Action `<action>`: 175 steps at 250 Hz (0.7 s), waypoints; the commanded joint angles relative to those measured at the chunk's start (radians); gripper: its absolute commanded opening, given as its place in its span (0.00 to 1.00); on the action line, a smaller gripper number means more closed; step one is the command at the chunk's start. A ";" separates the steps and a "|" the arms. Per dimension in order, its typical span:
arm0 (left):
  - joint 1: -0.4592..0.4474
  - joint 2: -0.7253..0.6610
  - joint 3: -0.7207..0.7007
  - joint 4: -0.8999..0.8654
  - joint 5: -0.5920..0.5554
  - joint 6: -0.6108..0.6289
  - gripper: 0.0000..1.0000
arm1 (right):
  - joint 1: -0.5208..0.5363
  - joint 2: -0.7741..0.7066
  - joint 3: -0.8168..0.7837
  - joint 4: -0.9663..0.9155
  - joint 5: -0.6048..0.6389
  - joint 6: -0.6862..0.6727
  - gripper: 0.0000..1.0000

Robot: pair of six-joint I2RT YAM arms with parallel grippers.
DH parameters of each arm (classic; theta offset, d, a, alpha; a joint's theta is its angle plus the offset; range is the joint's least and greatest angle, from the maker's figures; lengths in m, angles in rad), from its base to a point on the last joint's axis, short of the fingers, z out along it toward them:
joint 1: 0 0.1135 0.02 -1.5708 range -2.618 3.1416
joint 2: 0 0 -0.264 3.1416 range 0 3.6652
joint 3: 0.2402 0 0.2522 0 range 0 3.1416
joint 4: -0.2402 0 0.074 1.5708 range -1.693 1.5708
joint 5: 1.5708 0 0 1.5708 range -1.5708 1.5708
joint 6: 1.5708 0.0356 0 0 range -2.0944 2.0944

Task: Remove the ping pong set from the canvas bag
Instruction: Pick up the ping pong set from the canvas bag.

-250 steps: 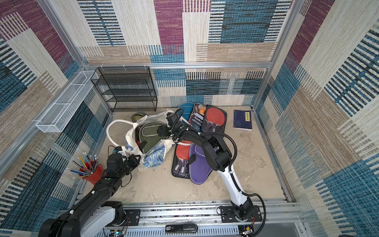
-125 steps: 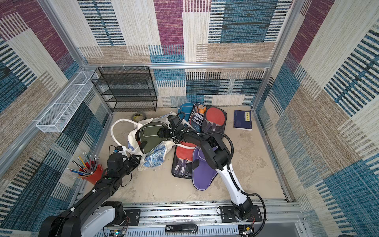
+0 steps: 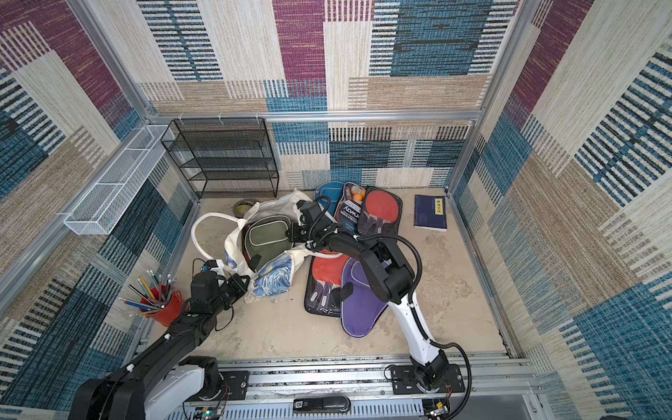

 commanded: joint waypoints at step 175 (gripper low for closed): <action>0.000 -0.012 0.044 -0.077 -0.034 0.023 0.00 | 0.034 -0.341 0.000 -0.071 0.197 -0.170 0.00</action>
